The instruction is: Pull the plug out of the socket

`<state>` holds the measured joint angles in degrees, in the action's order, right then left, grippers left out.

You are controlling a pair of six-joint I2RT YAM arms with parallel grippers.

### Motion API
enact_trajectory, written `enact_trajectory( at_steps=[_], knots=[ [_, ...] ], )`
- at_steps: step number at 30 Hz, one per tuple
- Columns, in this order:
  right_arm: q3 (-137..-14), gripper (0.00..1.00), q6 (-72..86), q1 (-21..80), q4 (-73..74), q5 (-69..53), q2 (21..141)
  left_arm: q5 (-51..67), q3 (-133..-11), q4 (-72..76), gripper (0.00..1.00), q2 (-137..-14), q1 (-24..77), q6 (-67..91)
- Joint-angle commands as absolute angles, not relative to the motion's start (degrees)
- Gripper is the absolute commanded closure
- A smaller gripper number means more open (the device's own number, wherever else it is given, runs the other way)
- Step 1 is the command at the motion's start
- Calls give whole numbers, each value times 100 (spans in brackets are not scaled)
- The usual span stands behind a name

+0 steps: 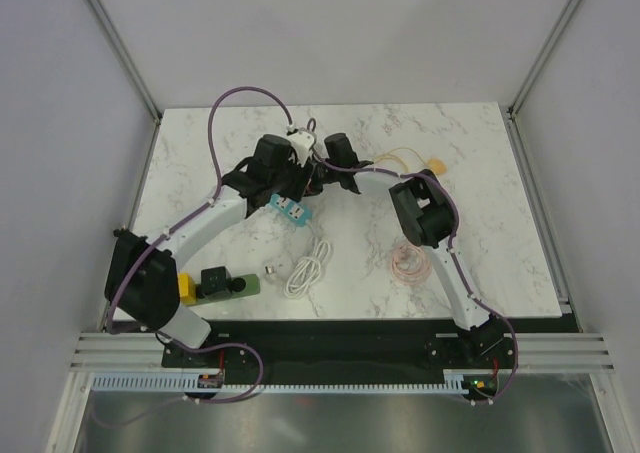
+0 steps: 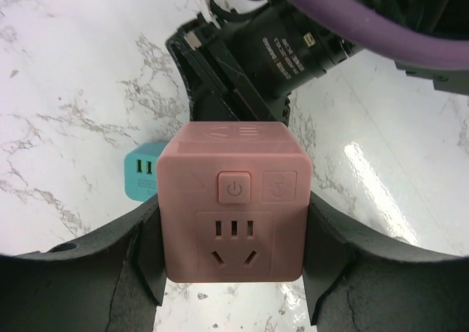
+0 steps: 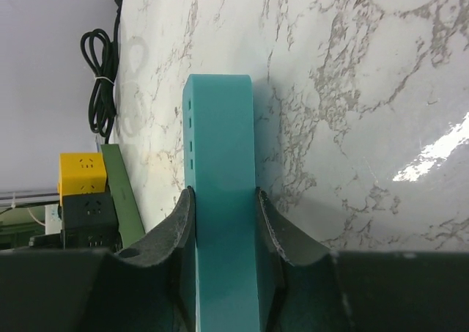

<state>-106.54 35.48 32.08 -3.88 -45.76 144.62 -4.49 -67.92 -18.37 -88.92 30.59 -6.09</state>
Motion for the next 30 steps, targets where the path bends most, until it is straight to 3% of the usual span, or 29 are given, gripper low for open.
enact_trajectory(
  at_steps=[1,5,7,10,15,24,30],
  knots=[
    [-10284,79,3629,3191,-289,-4605,14968,-720,-6680,-1090,98,-8456,3067,-668],
    [-10151,63,4077,3155,-895,-4904,14898,-1054,-6312,-678,98,-7991,3059,-581],
    [-10134,46,4122,3146,-923,-4896,14845,-1325,-6171,-396,98,-7771,3050,-545],
    [-10151,30,4218,3103,-949,-4896,14731,-1686,-5898,-106,98,-7358,2936,-370],
    [-10204,19,4193,3024,-791,-4781,14503,-2240,-5959,-210,98,-7374,2664,-44],
    [-9853,9,3798,2760,-18,-3939,13624,-2557,-6749,-1378,98,-8216,1838,939],
    [-9310,8,3226,2567,606,-3236,12728,-3172,-7672,-2607,98,-9359,1266,1590]
  ],
)
